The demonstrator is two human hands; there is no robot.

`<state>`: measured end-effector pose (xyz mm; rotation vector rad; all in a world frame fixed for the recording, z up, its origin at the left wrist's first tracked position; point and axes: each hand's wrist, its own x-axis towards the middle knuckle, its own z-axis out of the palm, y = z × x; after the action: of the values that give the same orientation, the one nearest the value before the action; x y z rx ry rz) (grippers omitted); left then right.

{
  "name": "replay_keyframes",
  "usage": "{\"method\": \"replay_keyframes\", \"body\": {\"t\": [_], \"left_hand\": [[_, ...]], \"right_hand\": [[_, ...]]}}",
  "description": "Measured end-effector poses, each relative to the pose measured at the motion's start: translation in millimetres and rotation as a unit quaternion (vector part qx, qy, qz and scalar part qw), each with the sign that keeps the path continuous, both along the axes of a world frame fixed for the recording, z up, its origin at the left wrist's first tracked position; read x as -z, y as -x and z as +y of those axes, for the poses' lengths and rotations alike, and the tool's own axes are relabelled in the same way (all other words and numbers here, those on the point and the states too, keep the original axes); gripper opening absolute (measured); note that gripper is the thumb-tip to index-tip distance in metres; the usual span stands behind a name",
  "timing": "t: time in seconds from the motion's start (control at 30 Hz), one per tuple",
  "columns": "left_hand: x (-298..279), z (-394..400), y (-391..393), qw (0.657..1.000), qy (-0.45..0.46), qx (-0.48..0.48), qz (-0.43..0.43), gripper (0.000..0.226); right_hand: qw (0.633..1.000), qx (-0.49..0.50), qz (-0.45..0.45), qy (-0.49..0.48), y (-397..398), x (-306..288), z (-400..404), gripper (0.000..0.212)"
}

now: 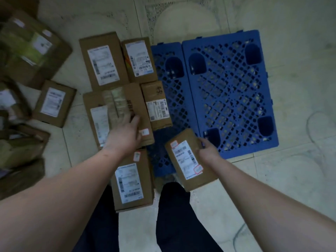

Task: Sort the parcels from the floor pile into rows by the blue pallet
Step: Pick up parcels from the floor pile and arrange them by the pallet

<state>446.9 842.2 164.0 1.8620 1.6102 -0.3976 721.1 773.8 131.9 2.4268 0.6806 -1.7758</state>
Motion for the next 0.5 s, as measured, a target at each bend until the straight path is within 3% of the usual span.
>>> {"method": "replay_keyframes", "body": {"t": [0.13,0.23,0.3,0.37,0.5], "left_hand": [[-0.6,-24.4,15.2,0.989,-0.142,-0.047,0.003,0.052],[5.8,-49.4,45.8,0.943,-0.208,-0.248,0.083,0.044],[16.1,-69.0,66.6,0.897,-0.176,-0.396,0.089,0.041],[31.3,-88.2,78.3,0.857,-0.103,-0.504,0.028,0.042],[61.9,-131.6,80.6,0.824,0.032,-0.549,-0.138,0.070]], "right_hand": [[0.999,-0.041,-0.033,-0.017,28.2,24.6,-23.3,0.049],[0.997,-0.041,-0.064,-0.030,46.9,42.0,-42.2,0.047],[0.995,-0.045,-0.084,-0.044,57.5,51.9,-52.3,0.044],[0.993,-0.049,-0.090,-0.065,64.3,63.7,-56.2,0.043],[0.984,-0.076,-0.125,-0.102,75.9,92.6,-60.7,0.044]]}}
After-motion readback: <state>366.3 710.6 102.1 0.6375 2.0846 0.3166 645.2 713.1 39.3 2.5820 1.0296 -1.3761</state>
